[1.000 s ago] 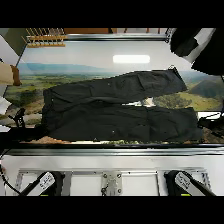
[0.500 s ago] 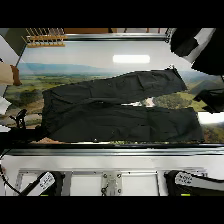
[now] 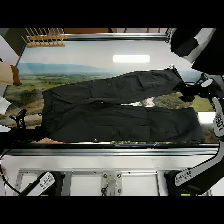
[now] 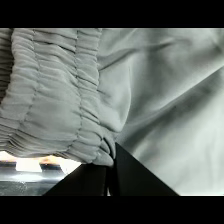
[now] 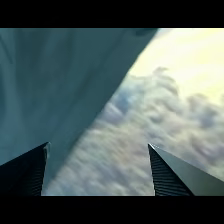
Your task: Fold the clothes and pants, and hang the long-sleeved shirts on hangers.
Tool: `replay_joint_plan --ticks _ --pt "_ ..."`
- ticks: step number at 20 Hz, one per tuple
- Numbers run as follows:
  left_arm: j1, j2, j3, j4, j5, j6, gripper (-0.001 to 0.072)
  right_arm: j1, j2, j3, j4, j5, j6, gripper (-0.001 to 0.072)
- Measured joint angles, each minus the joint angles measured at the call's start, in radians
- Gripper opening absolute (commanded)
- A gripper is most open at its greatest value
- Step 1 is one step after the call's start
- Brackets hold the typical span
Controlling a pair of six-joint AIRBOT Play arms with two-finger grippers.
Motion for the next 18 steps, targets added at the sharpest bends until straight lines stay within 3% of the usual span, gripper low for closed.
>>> replay_joint_plan --ticks 1,5,6,12,18 --pt "0.0 0.001 0.0 0.0 -0.001 0.0 0.0018 0.013 -0.014 0.006 0.006 -0.023 0.002 0.0636" --pt "0.0 0.0 0.0 0.001 0.0 0.0 0.0018 0.045 -0.042 0.012 0.005 -0.072 0.006 0.0054" --pt "0.0 0.0 0.0 0.001 0.0 0.0 0.0018 0.048 -0.043 0.012 0.004 -0.072 0.007 0.002" --pt "0.001 0.0 0.0 0.013 0.018 0.0 0.0018 0.055 0.064 0.001 -0.201 0.018 0.023 0.0019" --pt "0.001 0.0 0.0 0.017 0.03 0.0 0.0018 0.055 0.268 -0.22 -0.389 0.116 0.037 0.002"
